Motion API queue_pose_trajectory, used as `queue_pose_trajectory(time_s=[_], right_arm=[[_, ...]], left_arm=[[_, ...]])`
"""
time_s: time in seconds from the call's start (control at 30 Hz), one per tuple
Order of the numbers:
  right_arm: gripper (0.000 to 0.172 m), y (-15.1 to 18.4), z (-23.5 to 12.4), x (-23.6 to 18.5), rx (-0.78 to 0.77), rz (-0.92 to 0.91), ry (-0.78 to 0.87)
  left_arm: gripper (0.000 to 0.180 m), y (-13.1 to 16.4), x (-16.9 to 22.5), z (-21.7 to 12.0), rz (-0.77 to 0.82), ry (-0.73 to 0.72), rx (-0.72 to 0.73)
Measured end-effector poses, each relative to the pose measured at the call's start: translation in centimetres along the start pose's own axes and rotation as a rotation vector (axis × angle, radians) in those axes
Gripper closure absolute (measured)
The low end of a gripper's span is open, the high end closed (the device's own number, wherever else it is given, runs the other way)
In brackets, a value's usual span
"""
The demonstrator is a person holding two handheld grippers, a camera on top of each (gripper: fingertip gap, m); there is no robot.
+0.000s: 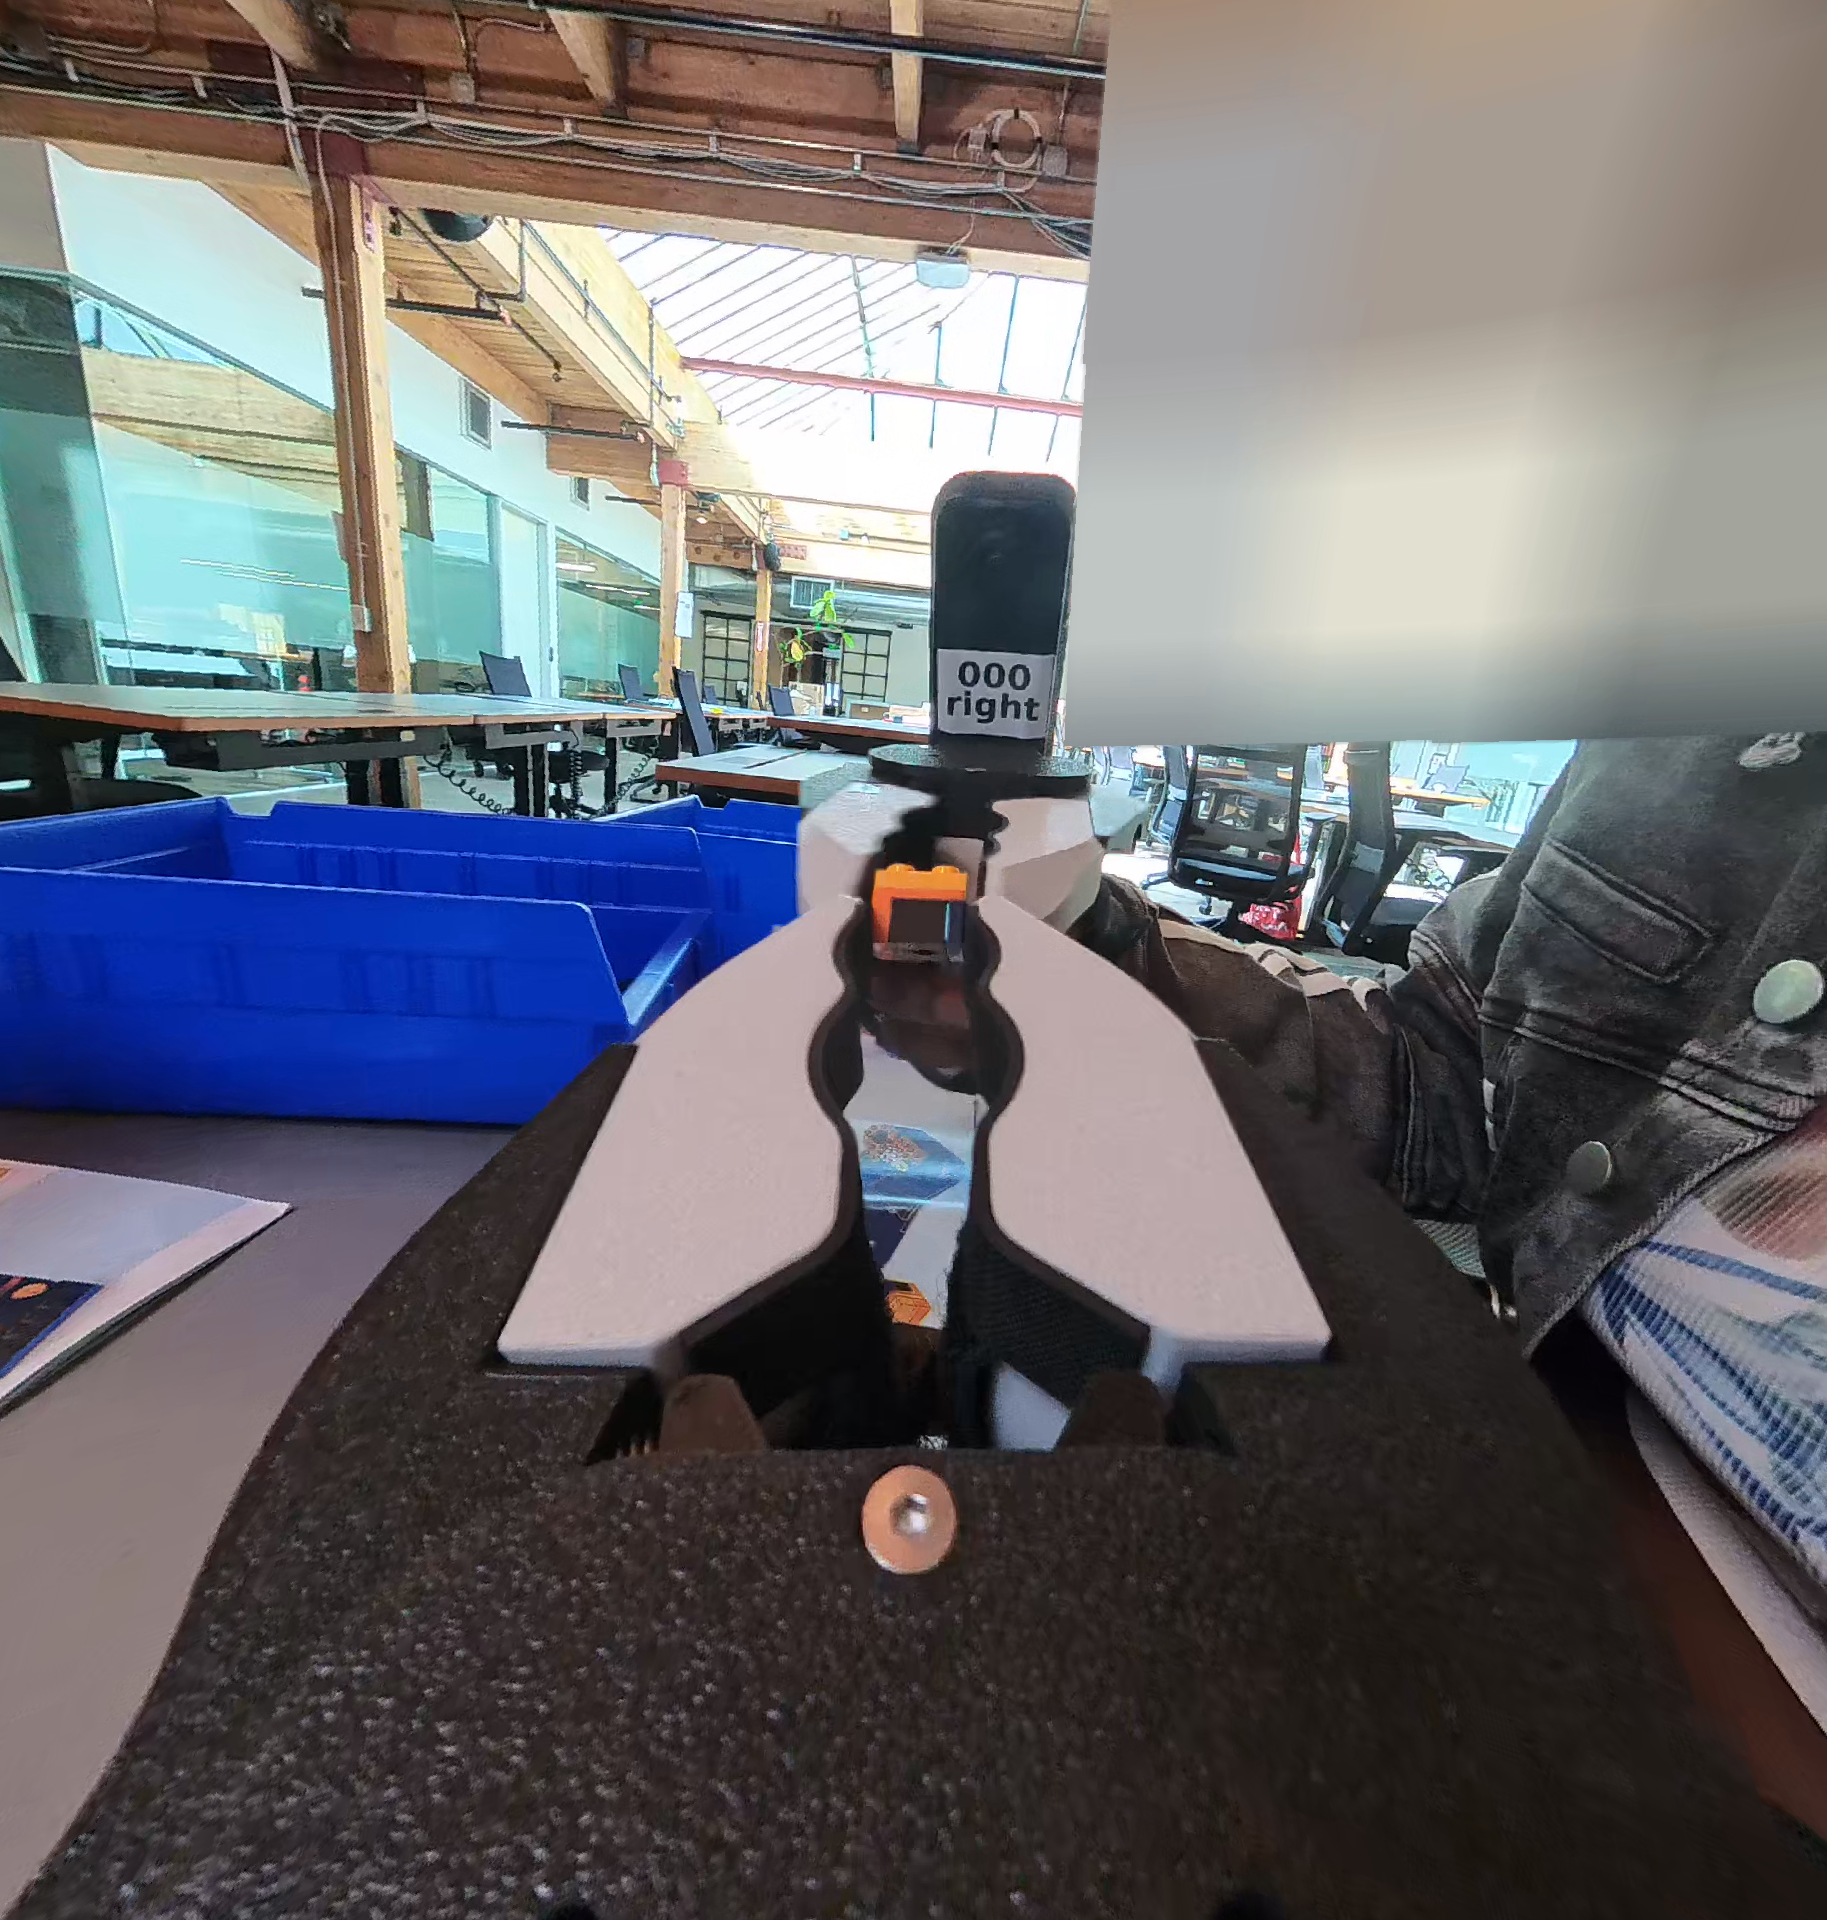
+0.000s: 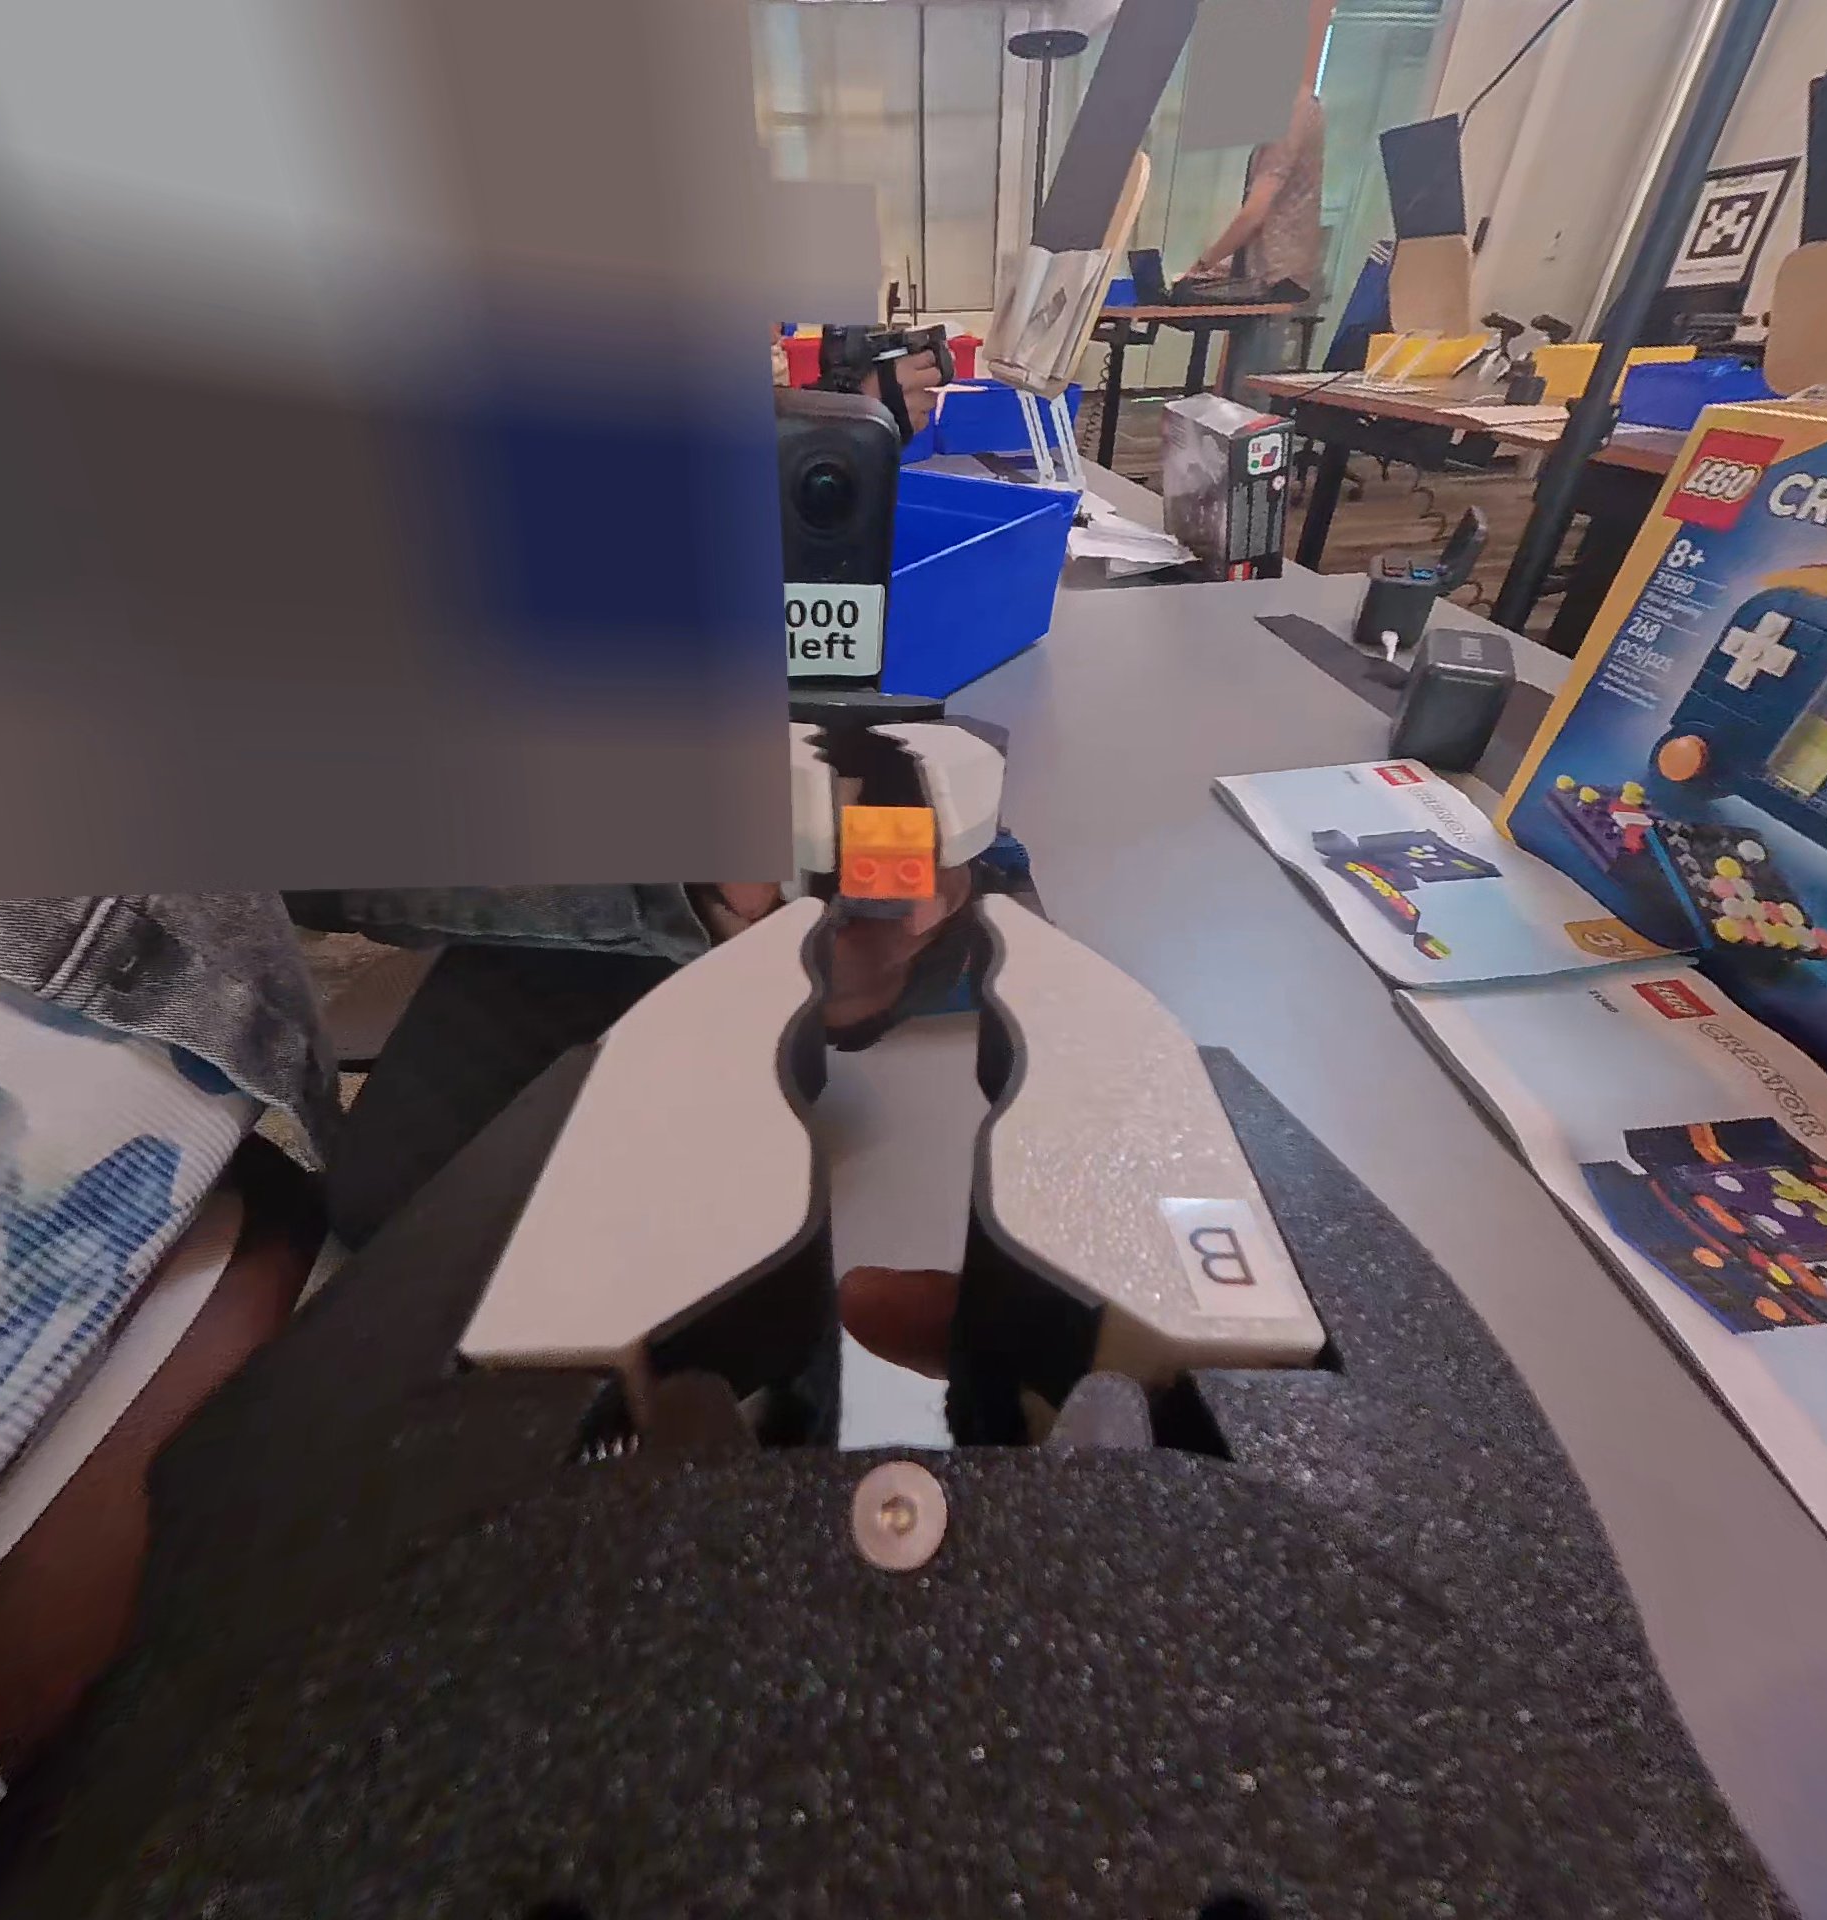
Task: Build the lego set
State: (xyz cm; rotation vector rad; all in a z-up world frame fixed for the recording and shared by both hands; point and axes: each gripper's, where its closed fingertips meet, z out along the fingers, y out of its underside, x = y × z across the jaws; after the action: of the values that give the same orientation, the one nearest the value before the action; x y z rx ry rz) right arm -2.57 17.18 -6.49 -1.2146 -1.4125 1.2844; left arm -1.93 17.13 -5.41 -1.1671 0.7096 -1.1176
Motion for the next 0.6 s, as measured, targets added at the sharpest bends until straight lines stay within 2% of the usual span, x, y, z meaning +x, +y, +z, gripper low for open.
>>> queue_pose_trajectory(time_s=[0.03, 0.1, 0.23, 0.33, 0.43, 0.53, 0.6], right_arm=[[0.146, 0.1, 0.1, 0.1, -0.007, -0.003, 0.008], [0.155, -0.2, 0.2, -0.2, 0.005, -0.026, -0.014], [0.156, -0.1, 0.5, -0.1, -0.009, -0.045, -0.006], [0.156, 1.2, 0.8, 0.4, -0.058, -0.057, 0.002], [0.156, 4.7, 1.9, 0.7, -0.236, -0.106, 0.006], [0.156, 9.4, 3.3, 0.6, -0.498, -0.143, 0.013], [0.156, 11.6, 4.2, -0.1, -0.611, -0.145, -0.016]], left_arm=[[0.165, 0.0, 0.1, 0.0, -0.001, 0.005, -0.005], [0.165, 0.3, 0.0, 0.1, 0.015, -0.007, -0.025], [0.165, 0.2, -0.1, -0.2, 0.03, -0.017, -0.043], [0.163, 1.3, -0.7, -0.7, 0.1, -0.044, -0.198], [0.149, 2.1, -1.7, -2.4, 0.228, -0.091, -0.395], [0.148, 3.0, -2.9, -4.5, 0.29, -0.146, -0.54], [0.154, 3.7, -3.2, -5.4, 0.285, -0.152, -0.603]])
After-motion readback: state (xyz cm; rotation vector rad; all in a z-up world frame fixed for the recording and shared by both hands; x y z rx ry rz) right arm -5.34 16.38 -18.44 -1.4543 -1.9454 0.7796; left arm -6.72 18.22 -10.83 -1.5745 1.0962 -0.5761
